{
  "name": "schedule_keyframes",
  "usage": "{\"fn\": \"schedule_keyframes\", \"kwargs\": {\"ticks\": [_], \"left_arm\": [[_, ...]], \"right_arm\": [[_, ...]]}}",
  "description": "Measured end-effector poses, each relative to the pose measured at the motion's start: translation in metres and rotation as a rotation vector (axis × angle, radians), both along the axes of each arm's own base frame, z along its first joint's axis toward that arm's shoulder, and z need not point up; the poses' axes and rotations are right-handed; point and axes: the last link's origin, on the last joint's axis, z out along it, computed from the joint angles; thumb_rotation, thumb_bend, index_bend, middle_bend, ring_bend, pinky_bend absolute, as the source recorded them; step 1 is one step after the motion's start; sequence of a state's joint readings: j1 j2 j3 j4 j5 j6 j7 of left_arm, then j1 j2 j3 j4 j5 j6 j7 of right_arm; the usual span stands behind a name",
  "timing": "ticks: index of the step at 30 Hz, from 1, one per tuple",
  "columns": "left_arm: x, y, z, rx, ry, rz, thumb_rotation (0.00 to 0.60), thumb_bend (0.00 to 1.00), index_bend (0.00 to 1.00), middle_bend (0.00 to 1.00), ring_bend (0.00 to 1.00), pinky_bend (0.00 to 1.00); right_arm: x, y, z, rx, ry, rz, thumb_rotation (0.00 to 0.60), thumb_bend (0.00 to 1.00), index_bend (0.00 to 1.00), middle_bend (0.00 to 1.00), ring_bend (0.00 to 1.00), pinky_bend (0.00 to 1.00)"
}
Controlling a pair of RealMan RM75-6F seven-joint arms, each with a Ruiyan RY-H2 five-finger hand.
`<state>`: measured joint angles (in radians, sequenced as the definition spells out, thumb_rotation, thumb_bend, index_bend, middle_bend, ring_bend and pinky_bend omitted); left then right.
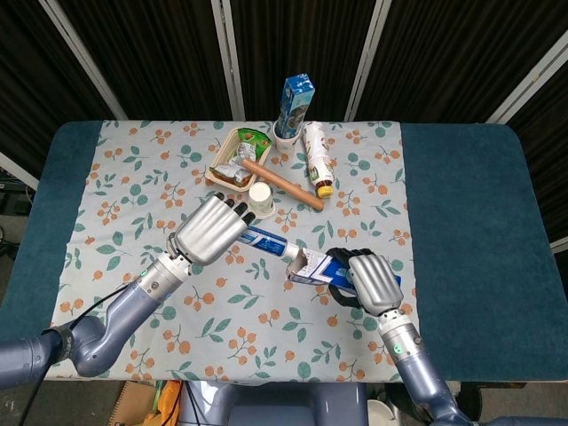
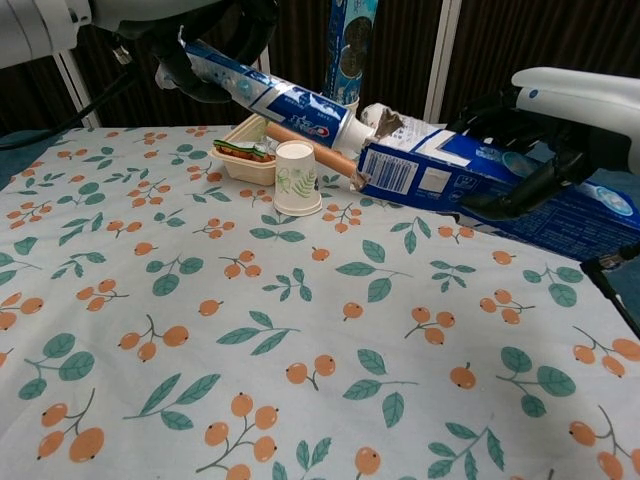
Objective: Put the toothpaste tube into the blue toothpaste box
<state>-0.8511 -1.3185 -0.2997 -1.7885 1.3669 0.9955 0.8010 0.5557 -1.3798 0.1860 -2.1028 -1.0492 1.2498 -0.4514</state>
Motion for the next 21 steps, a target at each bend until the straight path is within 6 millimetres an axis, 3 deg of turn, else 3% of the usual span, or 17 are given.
{"fn": "schedule_keyframes", "kwargs": {"ticks": [10, 21], "left_arm": [[0.017, -0.007, -0.002, -0.005, -0.026, -0.025, 0.6, 0.44, 0.73, 0.75, 0.69, 0.74], [0.018, -0.01, 0.011, 0.008, -0.022, -0.036, 0.6, 0.44, 0.73, 0.75, 0.69, 0.74]], "right_arm": [[-0.005, -0.002, 0.005, -0.002, -0.005, -0.023, 0.6, 0.36, 0.36, 0.47, 0.43, 0.34], [-0.005, -0.001, 0.007, -0.001, -0.006, -0.024, 0.6, 0.36, 0.36, 0.47, 0.43, 0.34]]}}
